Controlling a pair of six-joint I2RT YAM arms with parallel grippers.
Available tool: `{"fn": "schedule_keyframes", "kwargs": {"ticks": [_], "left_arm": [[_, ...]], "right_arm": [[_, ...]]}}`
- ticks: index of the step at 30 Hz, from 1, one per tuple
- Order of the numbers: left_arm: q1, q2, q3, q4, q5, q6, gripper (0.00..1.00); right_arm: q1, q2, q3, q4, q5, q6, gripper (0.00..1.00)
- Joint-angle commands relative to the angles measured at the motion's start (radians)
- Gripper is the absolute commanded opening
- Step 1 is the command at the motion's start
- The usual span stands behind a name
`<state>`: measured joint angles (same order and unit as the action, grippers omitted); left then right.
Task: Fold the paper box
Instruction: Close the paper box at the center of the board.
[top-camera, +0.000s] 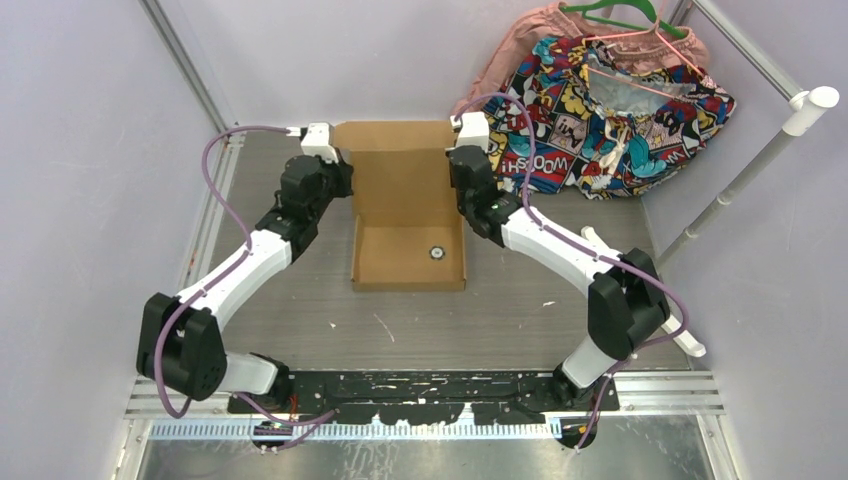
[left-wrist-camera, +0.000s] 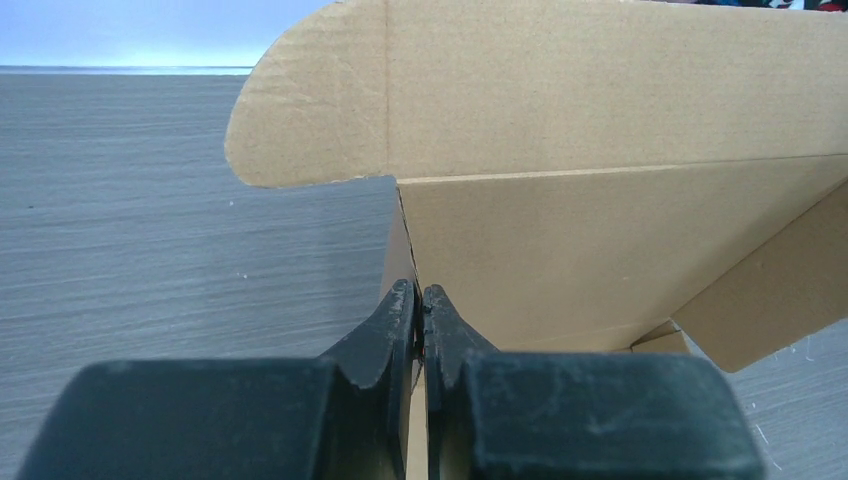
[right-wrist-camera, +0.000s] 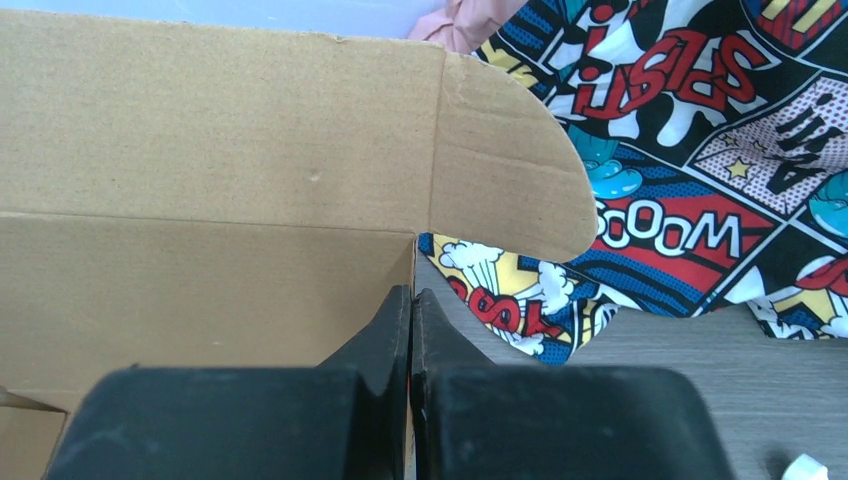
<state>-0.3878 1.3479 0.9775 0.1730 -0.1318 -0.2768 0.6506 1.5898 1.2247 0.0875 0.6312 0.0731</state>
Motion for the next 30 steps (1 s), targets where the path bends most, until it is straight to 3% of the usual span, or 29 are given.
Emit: {"fn": "schedule_keyframes", "kwargs": {"ticks": [1, 7, 30], "left_arm": [[-0.002, 0.026, 0.036, 0.128, 0.001, -0.001, 0.07], [-0.002, 0.013, -0.026, 0.185, -0.017, -0.044, 0.08], [-0.017, -0.203, -0.28, 0.246, -0.038, -0.082, 0.08]], "right_arm": [[0.003, 0.033, 0.071, 0.078, -0.051, 0.011, 0.01], [0.006, 0.043, 0.049, 0.072, -0.054, 0.098, 0.01], [0.129, -0.034, -0.184, 0.185, 0.106, 0.11, 0.01]]}}
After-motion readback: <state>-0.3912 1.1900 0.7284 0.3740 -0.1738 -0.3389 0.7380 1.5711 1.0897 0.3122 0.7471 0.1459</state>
